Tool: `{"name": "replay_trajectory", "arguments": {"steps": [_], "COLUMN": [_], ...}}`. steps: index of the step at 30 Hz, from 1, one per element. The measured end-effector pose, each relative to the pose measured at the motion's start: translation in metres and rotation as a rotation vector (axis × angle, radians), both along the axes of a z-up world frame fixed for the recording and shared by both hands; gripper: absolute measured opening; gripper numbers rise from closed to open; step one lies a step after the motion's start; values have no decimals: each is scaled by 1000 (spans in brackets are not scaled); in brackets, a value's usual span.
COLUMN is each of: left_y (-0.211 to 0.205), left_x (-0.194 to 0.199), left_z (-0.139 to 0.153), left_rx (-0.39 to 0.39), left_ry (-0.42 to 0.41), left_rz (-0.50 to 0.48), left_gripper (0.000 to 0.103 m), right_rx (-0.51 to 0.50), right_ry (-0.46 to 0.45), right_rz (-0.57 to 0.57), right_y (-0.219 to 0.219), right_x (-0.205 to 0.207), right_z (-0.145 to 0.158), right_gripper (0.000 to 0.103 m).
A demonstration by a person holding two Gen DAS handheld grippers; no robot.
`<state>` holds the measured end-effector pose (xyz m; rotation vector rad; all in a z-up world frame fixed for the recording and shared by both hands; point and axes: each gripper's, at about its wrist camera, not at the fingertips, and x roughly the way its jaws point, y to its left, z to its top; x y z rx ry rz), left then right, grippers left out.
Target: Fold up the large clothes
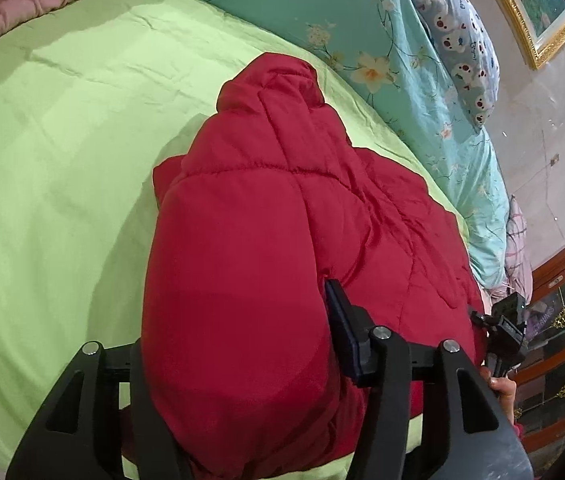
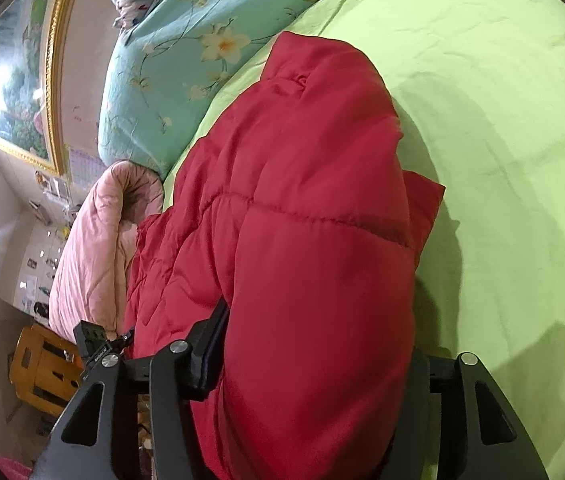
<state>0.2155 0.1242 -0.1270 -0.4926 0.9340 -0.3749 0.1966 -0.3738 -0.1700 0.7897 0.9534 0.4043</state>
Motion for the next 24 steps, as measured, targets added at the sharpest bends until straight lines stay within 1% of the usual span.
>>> {"name": "replay_trajectory", "arguments": {"steps": [2, 3, 4, 8, 10, 12, 14, 15, 18, 24], "left_y": [1, 2, 3, 8, 11, 16, 20, 25, 35, 42], "left_x": [2, 1, 1, -2, -3, -5, -4, -4, -4, -22], "left_z": [-2, -2, -2, 1, 3, 9, 12, 13, 13, 31], "left_rx": [6, 6, 7, 19, 42, 72, 89, 100, 69, 121], "left_ry": [7, 10, 13, 19, 19, 7, 6, 8, 14, -55], "left_rz": [5, 6, 9, 17, 25, 44, 59, 84, 95, 166], "left_gripper": [57, 60, 63, 70, 79, 83, 84, 84, 84, 84], "right_rx": [2, 7, 9, 13, 7, 3, -2, -7, -23, -40], "right_ry": [5, 10, 13, 24, 29, 32, 37, 38, 37, -22], "right_rz": [-6, -10, -13, -39, -58, -69, -75, -82, -105, -203], "right_y": [-1, -1, -2, -4, -6, -7, -9, -10, -14, -33], "right_x": [-3, -3, -5, -8, -11, -14, -14, -16, -20, -41], "right_z": [-1, -1, -1, 0, 2, 5, 7, 9, 15, 37], "right_gripper": [61, 65, 66, 75, 79, 82, 83, 83, 85, 86]}}
